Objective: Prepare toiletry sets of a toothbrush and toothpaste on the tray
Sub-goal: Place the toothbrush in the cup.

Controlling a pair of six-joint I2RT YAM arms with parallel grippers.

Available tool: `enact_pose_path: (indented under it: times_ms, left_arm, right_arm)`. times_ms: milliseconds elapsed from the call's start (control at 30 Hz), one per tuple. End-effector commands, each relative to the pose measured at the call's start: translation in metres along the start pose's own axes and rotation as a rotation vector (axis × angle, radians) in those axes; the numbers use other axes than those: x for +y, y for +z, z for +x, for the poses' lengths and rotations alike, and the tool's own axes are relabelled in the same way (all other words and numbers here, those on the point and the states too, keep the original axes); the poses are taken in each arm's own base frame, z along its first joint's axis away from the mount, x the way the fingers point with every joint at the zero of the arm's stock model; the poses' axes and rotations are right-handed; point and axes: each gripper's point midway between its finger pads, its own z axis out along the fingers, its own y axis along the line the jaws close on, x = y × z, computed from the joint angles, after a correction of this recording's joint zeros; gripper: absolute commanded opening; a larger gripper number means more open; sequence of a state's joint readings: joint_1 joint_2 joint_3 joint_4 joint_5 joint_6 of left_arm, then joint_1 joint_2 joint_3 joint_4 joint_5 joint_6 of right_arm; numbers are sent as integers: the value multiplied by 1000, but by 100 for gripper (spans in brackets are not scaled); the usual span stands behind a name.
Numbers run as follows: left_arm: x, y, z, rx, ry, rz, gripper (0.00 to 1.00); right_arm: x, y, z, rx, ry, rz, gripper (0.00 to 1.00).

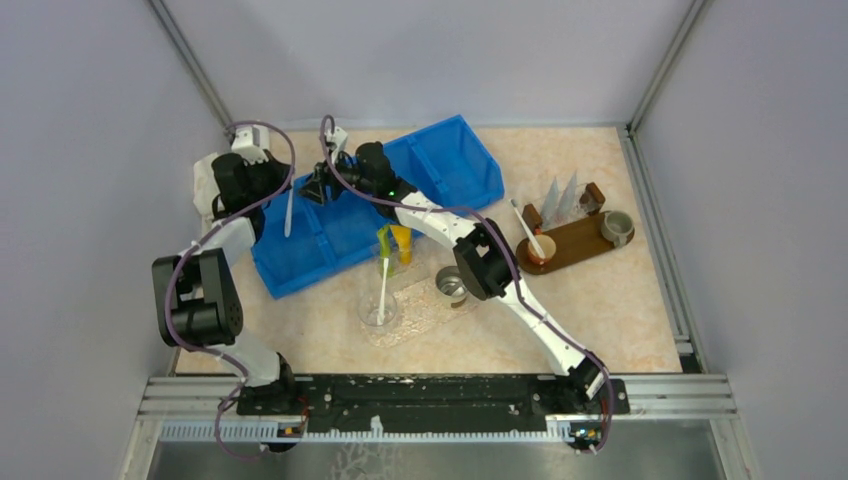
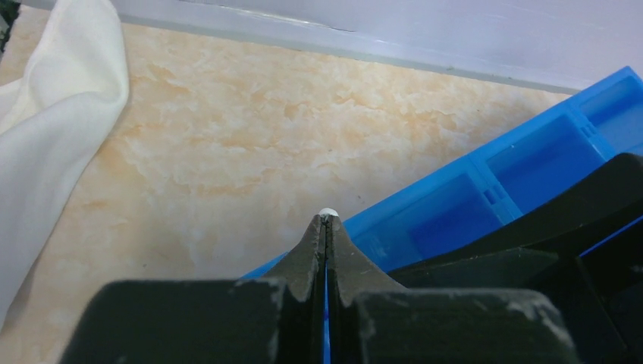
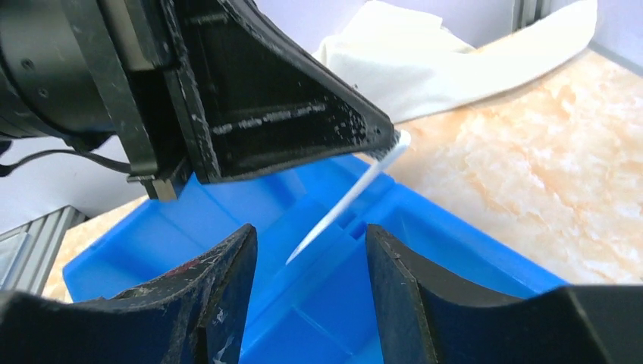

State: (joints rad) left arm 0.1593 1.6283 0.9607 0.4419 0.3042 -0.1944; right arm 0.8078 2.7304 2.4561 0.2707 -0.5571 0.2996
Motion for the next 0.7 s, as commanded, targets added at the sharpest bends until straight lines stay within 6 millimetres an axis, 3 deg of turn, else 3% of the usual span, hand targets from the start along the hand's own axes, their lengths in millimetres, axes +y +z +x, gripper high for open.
enact_pose_path:
  times_ms: [0,333,667]
  left_arm:
    - [-23,-8,-24,-52,9,109,0]
    - [-39,-19,-27,-48,6,179,0]
    - [-61,-30,-30,-38,-12,282,0]
  right_arm:
    - [20,9,-39,-117,-44,-43,55]
    - [2,10,-34,-120,-30,48,53]
    - [11,12,-45,-154,3,23,52]
